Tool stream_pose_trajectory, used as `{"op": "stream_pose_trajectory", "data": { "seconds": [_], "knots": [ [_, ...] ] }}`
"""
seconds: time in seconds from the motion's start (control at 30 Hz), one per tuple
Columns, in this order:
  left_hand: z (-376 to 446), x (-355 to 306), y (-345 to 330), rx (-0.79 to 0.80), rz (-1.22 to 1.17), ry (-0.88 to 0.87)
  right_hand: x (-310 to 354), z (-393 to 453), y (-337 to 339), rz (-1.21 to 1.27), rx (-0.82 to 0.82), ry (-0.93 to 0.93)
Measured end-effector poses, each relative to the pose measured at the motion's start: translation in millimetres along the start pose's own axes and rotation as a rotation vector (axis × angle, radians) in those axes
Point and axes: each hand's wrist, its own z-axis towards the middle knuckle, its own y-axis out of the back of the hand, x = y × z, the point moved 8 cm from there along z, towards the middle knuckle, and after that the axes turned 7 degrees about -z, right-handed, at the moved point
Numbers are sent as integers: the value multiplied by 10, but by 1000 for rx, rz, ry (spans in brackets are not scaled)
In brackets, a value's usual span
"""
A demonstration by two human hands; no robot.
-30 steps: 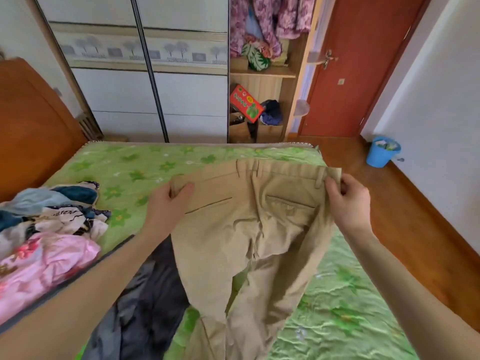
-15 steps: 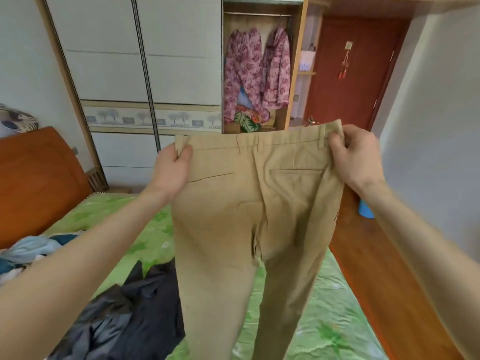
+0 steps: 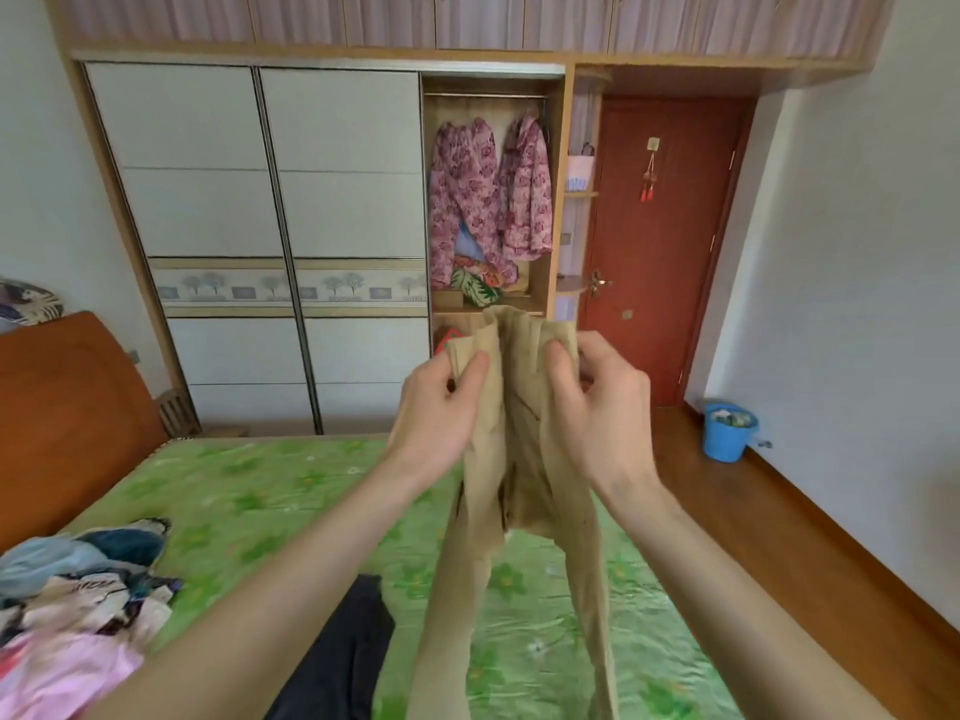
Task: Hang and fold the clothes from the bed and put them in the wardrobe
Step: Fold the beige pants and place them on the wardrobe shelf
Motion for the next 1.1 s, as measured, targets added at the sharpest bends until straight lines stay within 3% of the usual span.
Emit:
{"op": "stream_pose_trajectory", "data": {
  "seconds": [0.17, 0.27, 0.37, 0.43, 0.53, 0.63, 0.7, 0.77, 0.83, 0.97, 1.1],
  "knots": [
    [-242, -54, -55, 65, -123, 9, 104, -436, -291, 233, 125, 9],
    [-381, -91, -76, 165, -37, -25, 42, -586, -483, 239, 226, 68],
    [-403, 83, 26, 122, -21, -14, -82, -686, -586, 376, 301, 54],
    [-448, 162, 111, 126, -83, 34, -239, -672, -550, 460, 249, -37],
    [-462, 283, 285, 68, -156, 110, -593, -578, -571, 370, 162, -186],
    [-446, 318, 410, -3, -411, 191, -820, -607, -887, 402, 404, -408],
    [-462, 327, 430, -35, -594, 322, -848, -694, -1096, 583, 569, -598],
    [-441, 321, 520, -25, -608, 391, -760, -703, -1167, 765, 629, -661],
    [-324, 294, 701, -45, -551, 345, -586, -571, -1067, 790, 600, -581],
    [-174, 244, 983, -36, -269, 236, -312, -203, -649, 547, 425, -277],
    [-48, -7, 1025, -20, -215, 106, 44, 36, -381, 376, 422, -105]
  ]
}}
